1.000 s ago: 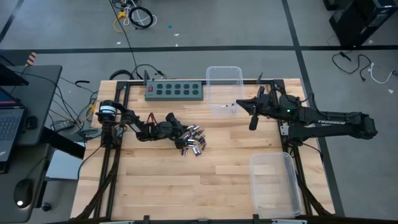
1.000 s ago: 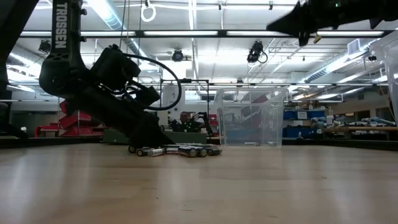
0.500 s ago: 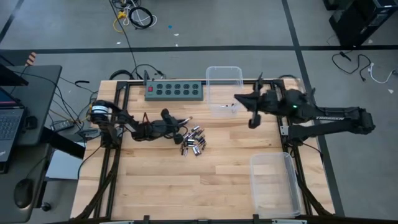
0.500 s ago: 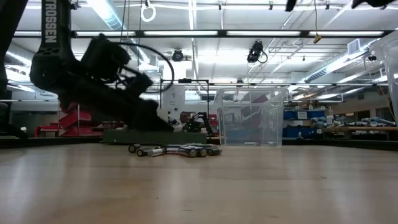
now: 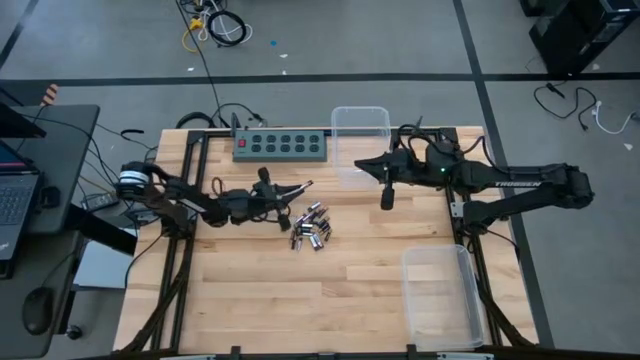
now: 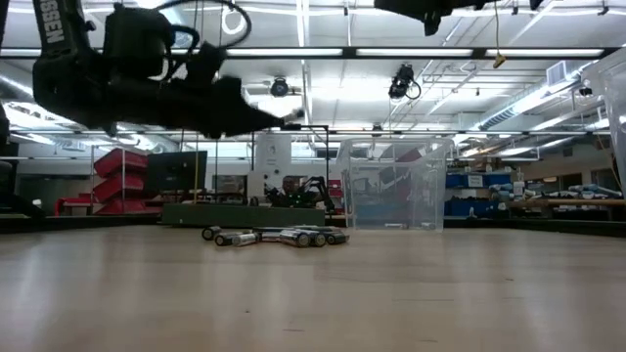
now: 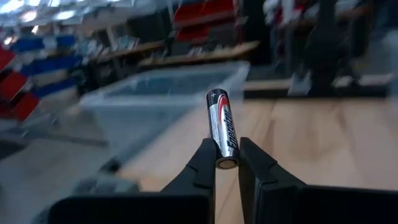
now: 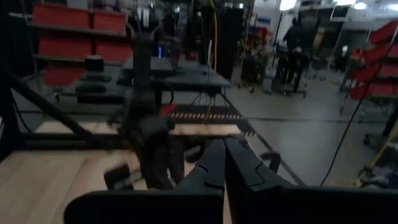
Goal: Sort batteries
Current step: Put the silver battery into the top transparent bin
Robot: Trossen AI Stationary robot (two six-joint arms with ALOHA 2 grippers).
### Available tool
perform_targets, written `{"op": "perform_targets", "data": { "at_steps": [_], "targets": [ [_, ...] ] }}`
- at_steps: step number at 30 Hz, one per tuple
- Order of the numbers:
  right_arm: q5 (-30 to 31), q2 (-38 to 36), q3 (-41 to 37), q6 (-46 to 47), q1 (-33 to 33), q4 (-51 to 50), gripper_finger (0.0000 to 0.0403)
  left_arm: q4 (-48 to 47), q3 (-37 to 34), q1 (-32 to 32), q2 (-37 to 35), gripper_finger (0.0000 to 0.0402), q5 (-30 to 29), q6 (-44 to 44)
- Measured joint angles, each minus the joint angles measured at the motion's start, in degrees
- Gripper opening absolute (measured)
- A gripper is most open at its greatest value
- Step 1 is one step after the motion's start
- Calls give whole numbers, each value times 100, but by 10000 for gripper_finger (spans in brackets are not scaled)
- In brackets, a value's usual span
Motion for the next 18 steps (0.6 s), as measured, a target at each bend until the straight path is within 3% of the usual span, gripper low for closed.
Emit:
{"op": "perform_targets", "data": {
  "at_steps": [4, 10, 14, 18],
  "targets": [
    [103, -128, 0, 24, 8, -350, 0, 462, 8, 0, -171, 23, 674, 207],
    [699, -473, 2, 214, 33, -1067, 0, 974, 224, 3, -229, 23, 1140, 279],
    [751, -706, 2, 334, 37, -1595, 0, 353, 715, 30, -249, 23, 1388, 398],
    [768, -904, 2, 422, 37, -2024, 0, -1183, 1469, 116, -245, 23, 1541, 707]
  ]
}}
